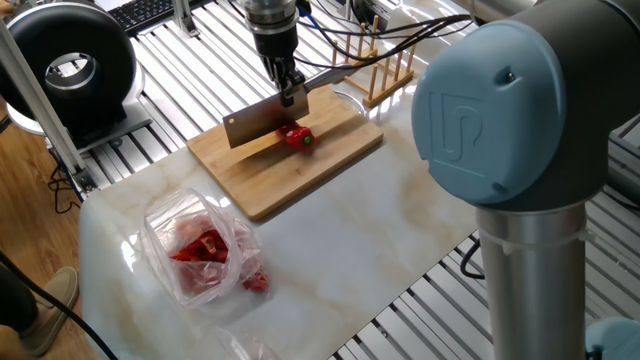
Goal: Chop the chili peppers
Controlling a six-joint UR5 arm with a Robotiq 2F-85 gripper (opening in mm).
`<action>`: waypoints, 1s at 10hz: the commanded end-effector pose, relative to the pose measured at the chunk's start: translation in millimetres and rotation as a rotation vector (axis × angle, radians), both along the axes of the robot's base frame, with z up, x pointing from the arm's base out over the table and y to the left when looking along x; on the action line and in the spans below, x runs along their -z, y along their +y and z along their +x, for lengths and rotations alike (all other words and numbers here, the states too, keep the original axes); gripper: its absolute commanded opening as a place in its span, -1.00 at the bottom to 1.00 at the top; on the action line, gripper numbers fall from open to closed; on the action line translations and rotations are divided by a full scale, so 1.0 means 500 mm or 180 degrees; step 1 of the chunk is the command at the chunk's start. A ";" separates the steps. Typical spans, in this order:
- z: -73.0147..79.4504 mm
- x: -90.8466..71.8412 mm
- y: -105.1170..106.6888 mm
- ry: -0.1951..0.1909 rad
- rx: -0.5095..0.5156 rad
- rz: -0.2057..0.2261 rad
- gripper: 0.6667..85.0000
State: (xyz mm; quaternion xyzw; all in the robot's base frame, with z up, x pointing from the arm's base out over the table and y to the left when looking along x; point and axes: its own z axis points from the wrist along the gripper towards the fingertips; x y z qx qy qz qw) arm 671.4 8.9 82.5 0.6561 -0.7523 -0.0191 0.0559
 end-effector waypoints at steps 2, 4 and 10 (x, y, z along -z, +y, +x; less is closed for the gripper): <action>0.008 0.002 0.000 -0.0061 0.0091 -0.0005 -0.98; 0.011 0.007 0.001 -0.0098 0.0133 -0.0013 -0.98; 0.001 0.021 -0.013 -0.0107 0.0108 -0.0040 -0.98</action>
